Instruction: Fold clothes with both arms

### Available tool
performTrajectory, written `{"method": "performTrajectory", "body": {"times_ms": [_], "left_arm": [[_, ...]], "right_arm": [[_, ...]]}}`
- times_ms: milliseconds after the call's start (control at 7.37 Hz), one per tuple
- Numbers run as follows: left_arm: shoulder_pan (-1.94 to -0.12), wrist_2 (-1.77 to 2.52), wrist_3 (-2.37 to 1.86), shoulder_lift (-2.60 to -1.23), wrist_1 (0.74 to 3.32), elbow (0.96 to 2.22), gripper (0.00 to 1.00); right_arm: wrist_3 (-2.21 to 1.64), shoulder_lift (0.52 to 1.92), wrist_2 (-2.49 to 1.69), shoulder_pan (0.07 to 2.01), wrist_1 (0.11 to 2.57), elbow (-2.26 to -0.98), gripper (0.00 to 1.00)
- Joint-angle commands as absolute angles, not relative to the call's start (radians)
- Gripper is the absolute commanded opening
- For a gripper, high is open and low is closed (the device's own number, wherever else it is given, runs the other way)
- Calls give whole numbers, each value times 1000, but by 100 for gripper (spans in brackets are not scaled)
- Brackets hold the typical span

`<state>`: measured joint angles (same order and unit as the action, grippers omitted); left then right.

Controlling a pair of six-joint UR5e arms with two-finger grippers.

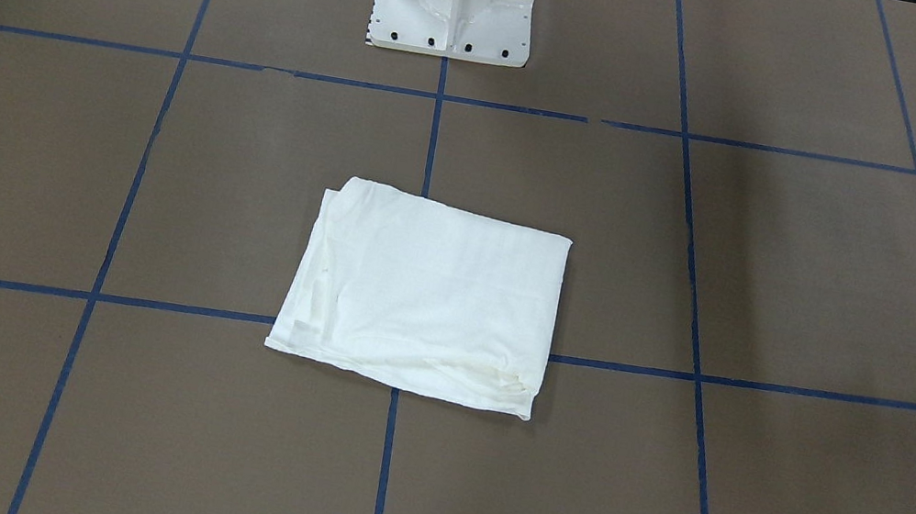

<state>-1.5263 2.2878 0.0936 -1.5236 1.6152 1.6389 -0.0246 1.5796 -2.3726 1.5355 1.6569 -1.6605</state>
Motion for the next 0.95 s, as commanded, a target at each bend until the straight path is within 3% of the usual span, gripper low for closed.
{"method": "performTrajectory", "body": {"times_ms": [0,814], "left_arm": [[-1523,2287,92,-1525,1612,1635,99],[-1523,2290,-26,-1517,1618,1631,99]], "right_arm": [[-25,1578,-2372,1536,1657,-1663,100],[-25,1577,-2370,1536,1657,-1663,100]]}}
